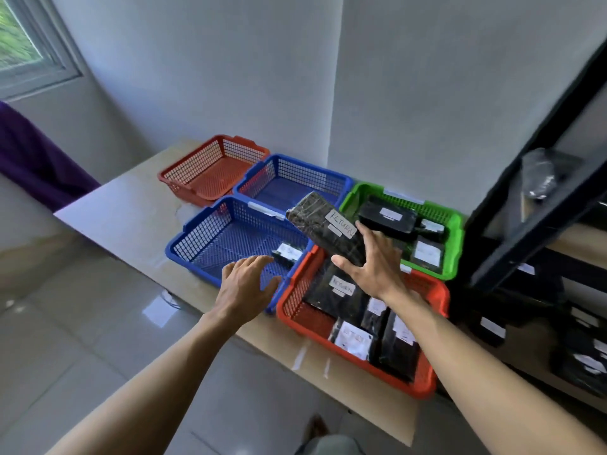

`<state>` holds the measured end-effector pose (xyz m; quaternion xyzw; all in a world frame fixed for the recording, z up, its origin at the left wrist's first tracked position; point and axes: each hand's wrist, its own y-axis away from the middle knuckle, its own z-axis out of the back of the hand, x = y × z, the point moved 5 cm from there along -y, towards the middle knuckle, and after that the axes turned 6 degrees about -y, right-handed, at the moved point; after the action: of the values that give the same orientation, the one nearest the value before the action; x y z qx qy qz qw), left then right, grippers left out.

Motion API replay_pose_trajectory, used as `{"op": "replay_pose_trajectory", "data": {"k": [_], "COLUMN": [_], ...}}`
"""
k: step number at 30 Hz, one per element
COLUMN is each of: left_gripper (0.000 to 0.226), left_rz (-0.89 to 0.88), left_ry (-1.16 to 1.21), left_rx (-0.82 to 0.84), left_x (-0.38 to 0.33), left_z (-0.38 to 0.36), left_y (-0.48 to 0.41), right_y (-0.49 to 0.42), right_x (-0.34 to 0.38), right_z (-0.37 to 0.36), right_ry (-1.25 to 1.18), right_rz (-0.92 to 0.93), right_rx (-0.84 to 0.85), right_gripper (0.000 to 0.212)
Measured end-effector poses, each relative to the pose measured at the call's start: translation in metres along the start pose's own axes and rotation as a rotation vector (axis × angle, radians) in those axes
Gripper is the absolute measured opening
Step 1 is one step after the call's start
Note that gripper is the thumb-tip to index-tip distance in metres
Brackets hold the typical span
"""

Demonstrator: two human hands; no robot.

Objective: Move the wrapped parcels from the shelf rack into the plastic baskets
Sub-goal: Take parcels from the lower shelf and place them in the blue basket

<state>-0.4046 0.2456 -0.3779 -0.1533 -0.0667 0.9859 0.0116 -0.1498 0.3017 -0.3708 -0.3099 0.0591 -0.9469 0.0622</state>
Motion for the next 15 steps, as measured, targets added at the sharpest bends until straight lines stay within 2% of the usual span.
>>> {"op": "replay_pose_trajectory", "data": {"k": [5,15], "left_gripper": [0.046,0.046], "left_rz": [0.05,0.063], "left_ry": [-0.031,-0.021], "left_rx": [0.031,0.167], "left_x": [0.047,0.122], "left_z": [0.004,-0.014], "left_y": [-0.043,-0.103], "right_y": [-0.054,-0.127], "right_x": [0.028,0.076], "right_z": [-0.048,-0.15], "right_ry": [0.098,0.256], "right_rz": [0.074,0.044], "right_rx": [0.089,0.242], "right_gripper": [0.107,0.091]}}
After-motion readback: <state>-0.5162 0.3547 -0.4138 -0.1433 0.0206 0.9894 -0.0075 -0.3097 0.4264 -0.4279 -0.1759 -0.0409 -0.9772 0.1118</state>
